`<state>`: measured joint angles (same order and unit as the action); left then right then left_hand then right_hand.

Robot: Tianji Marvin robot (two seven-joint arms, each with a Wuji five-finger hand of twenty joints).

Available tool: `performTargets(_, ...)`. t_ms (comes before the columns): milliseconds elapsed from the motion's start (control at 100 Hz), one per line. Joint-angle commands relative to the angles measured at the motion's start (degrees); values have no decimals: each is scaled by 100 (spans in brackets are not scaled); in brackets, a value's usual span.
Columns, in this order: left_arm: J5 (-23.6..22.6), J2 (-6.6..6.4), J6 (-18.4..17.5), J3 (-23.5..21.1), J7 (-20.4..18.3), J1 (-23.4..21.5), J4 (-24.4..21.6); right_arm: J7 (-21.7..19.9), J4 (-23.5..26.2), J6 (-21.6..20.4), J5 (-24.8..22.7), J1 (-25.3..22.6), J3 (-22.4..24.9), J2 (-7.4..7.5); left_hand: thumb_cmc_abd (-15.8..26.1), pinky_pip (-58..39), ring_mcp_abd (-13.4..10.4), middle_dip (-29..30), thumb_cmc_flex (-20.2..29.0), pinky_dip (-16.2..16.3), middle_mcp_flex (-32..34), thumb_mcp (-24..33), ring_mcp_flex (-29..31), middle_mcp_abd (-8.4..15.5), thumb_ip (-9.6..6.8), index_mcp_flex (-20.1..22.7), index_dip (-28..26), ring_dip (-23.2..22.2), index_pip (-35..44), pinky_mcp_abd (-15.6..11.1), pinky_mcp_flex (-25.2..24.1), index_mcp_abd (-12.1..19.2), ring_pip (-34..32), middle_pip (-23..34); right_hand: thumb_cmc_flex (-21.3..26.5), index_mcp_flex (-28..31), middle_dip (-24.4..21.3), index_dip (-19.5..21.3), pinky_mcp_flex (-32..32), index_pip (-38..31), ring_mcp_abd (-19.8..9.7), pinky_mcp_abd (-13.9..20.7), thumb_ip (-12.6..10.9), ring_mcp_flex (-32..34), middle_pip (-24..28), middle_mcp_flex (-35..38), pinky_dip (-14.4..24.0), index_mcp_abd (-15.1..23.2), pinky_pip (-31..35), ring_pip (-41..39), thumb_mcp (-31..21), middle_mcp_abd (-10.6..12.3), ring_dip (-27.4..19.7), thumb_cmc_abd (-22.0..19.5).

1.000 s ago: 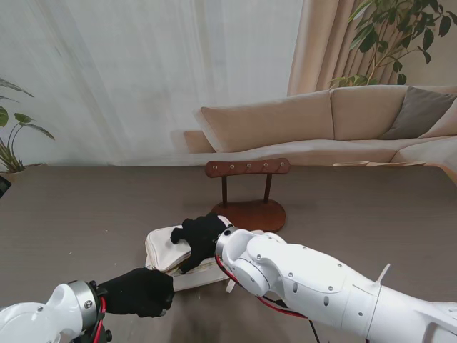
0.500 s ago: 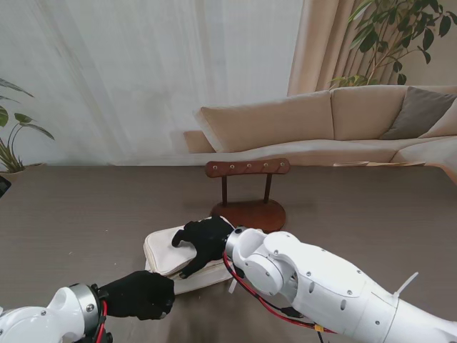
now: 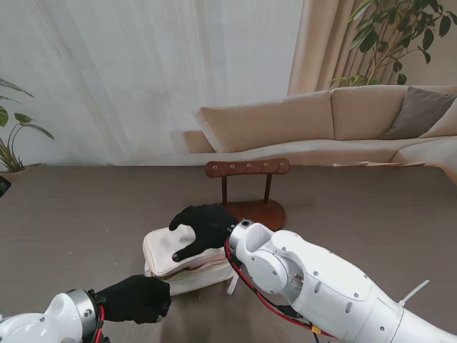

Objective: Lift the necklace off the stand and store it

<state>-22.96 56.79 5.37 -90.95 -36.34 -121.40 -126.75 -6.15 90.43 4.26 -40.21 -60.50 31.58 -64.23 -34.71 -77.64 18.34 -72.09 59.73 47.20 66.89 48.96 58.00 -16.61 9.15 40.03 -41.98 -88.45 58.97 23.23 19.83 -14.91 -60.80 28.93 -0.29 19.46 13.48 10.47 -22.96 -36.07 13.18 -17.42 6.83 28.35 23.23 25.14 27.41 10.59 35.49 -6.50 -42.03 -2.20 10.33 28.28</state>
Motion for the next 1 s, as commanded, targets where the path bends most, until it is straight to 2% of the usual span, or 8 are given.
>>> performTargets(0,-11,24,1,-4,-121,-50,29,-13,-101,132,-67,88,-8,-109,125,-173,-212,16,59,42,73,125,104,-54,-75,245,-140,-151,531,-258,10,448,-59,68,86,77,79,126,1118,-135,-28,107,-32,143,69,135,135,161,-132,-57,110,140,-34,-146)
performTargets(210,-24,17,40,55,-134,-5,97,-60,-515,521,-235,588,-382,-196,128,-171,-217,14,66,39,75,126,102,-53,-78,250,-137,-151,531,-261,2,447,-62,70,151,180,112,187,1039,-200,-96,151,-93,315,138,343,194,72,-116,-158,156,71,5,-276)
performTargets(530,-138,-2,70,232,-165,159,269,-508,-1267,732,119,1251,-996,-307,127,-175,-226,9,62,36,76,121,101,-35,-77,242,-137,-151,536,-275,10,462,-62,76,-118,-131,116,192,1135,-130,-189,241,-115,264,107,196,229,-196,-115,-191,194,-2,33,-480)
performTargets(700,-175,13,60,319,-69,220,391,-769,-1425,765,283,1409,-1145,-289,123,-179,-232,13,66,34,75,128,101,-45,-79,251,-131,-151,540,-271,15,463,-63,73,-311,-274,120,194,1228,-134,-210,279,-115,205,111,80,251,-513,-102,-191,178,-69,47,-606)
performTargets(990,-334,108,-31,612,513,393,766,-985,-1402,784,272,1388,-1121,-174,107,-183,-213,18,57,34,85,140,105,-63,-71,270,-120,-151,539,-239,20,455,-86,75,-404,103,339,442,1097,-460,-284,339,-139,623,516,506,366,-703,219,-542,188,-65,276,-807)
